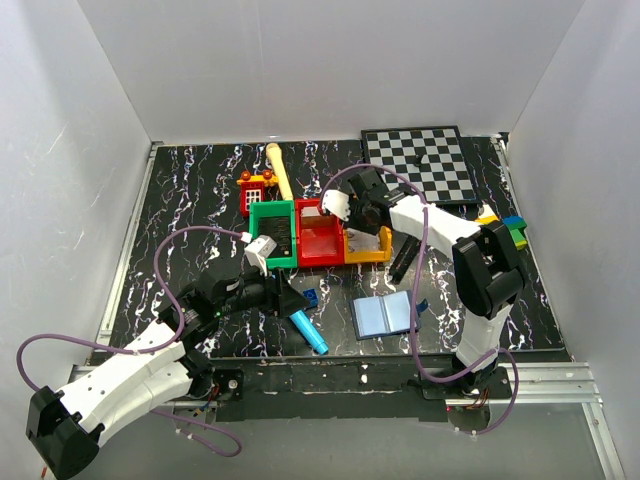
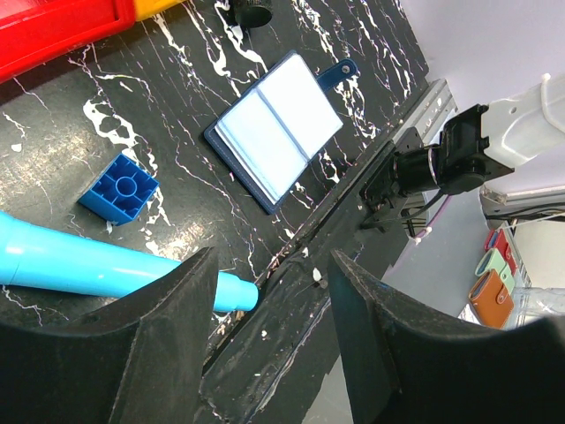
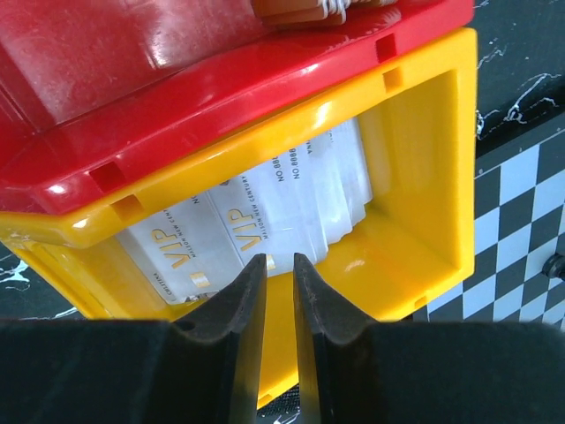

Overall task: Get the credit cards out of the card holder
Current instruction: Place the credit card in the storage box, then remove the credit card from the card holder.

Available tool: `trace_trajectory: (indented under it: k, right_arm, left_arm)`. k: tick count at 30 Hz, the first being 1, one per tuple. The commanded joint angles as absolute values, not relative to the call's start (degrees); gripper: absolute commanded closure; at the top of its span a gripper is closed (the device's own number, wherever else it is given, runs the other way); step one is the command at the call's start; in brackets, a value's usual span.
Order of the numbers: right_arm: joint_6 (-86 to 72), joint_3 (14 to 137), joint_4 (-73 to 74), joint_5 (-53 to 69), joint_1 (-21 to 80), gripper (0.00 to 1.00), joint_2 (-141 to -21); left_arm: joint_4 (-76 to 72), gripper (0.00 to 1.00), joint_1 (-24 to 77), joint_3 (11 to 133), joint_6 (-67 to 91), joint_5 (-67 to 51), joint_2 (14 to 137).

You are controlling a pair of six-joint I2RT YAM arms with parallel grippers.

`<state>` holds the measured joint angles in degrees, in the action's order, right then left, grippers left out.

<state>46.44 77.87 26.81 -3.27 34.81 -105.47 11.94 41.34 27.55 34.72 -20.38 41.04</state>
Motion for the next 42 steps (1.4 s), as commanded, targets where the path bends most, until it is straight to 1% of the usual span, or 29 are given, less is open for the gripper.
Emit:
trace_trajectory:
  k: [1, 2, 3, 5, 6, 7, 8, 9, 10, 12, 13, 14, 15, 16, 18, 20, 21, 23, 24, 27, 29, 34, 38, 42]
  right_arm:
    - [42.90, 80.86, 22.95, -5.53, 35.24, 0.74, -103.81]
    - [41.32, 80.86, 21.46, -6.58, 35.16, 0.74, -102.93]
    - [39.66, 80.77, 20.14, -8.51, 35.24, 0.71, -101.88]
    - [34.74, 80.07, 17.24, -12.55, 35.16, 0.71, -99.33]
    - [32.37, 79.20, 16.01, -14.13, 35.16, 0.67, -97.66]
    - [29.21, 78.41, 15.47, -15.54, 35.24, 0.55, -95.38]
    - [26.48, 77.70, 15.82, -16.43, 35.24, 0.30, -93.80]
    - [23.32, 76.65, 16.60, -17.13, 35.16, 0.15, -91.78]
    - [19.98, 75.51, 17.13, -17.57, 35.24, 0.13, -90.02]
    - [6.84, 72.26, 19.06, -21.24, 35.16, 0.11, -85.89]
    - [-2.02, 71.99, 21.94, -25.36, 35.07, 0.11, -84.22]
    - [-12.20, 72.33, 27.80, -28.36, 34.55, 0.10, -82.81]
    - [-17.09, 72.25, 31.78, -25.17, 33.32, 0.09, -81.40]
    - [-18.79, 70.77, 33.03, -20.18, 32.53, 0.09, -79.39]
    - [-21.52, 66.38, 34.01, -15.58, 32.43, 0.13, -74.38]
    - [-24.33, 61.81, 35.41, -14.94, 32.35, 0.15, -69.37]
    - [-26.26, 60.66, 37.94, -14.85, 32.17, 0.18, -67.61]
    - [-30.91, 58.37, 43.74, -14.33, 31.99, 0.22, -66.10]
    - [-32.42, 56.01, 45.07, -13.98, 31.99, 0.23, -64.79]
    - [-36.82, 47.05, 42.64, -12.05, 31.64, 0.28, -60.13]
    - [-38.05, 43.69, 42.36, -12.13, 31.55, 0.32, -58.45]
    - [-40.95, 42.02, 46.05, -14.59, 30.94, 0.32, -58.71]
    - [-42.80, 38.68, 43.34, -13.72, 29.10, 0.32, -56.60]
    - [-41.31, 37.88, 42.28, -12.05, 25.59, 0.32, -59.40]
  left_arm:
    - [11.25, 0.48, 41.13, 26.98, 34.63, -20.92, 40.87]
    - [11.34, 0.48, 41.05, 27.07, 34.72, -20.83, 40.78]
    - [11.25, 0.48, 41.13, 27.07, 34.63, -20.66, 40.87]
    - [11.69, 0.48, 41.04, 27.33, 34.54, -20.31, 40.78]
    - [11.95, 0.47, 41.13, 27.42, 34.45, -19.95, 40.69]
    - [12.04, 0.47, 41.05, 27.42, 34.37, -19.60, 40.61]
    - [12.22, 0.46, 41.13, 27.51, 34.54, -19.16, 40.52]
    - [12.39, 0.46, 41.13, 27.51, 34.54, -18.64, 40.43]
    - [12.57, 0.45, 41.05, 27.60, 34.80, -18.02, 40.43]
    - [13.01, 0.43, 41.05, 27.60, 35.59, -16.36, 40.60]
    - [13.36, 0.42, 41.04, 27.42, 36.47, -14.96, 40.61]
    - [13.62, 0.41, 41.04, 27.42, 37.34, -13.81, 40.61]
    - [13.54, 0.40, 41.04, 27.25, 38.31, -12.41, 40.52]
    - [13.80, 0.39, 41.04, 27.16, 40.32, -10.83, 40.43]
    - [12.93, 0.38, 41.04, 26.37, 42.97, -9.23, 39.91]
    - [10.91, 0.39, 41.13, 25.14, 45.16, -9.40, 39.29]
    - [9.51, 0.40, 41.13, 24.53, 46.48, -9.75, 39.20]
    - [5.82, 0.41, 41.13, 23.03, 48.51, -11.33, 39.46]
    - [3.89, 0.42, 41.13, 22.59, 48.86, -12.73, 40.25]
    - [0.36, 0.43, 41.22, 23.64, 48.78, -18.88, 45.42]
    - [-1.84, 0.45, 42.09, 24.60, 48.95, -21.53, 48.76]
    - [-1.93, 0.45, 48.50, 27.77, 47.64, -17.59, 52.29]
    - [-1.93, 0.45, 52.11, 29.97, 47.29, -15.82, 55.80]
    - [-2.46, 0.45, 54.05, 30.85, 47.29, -15.38, 58.53]
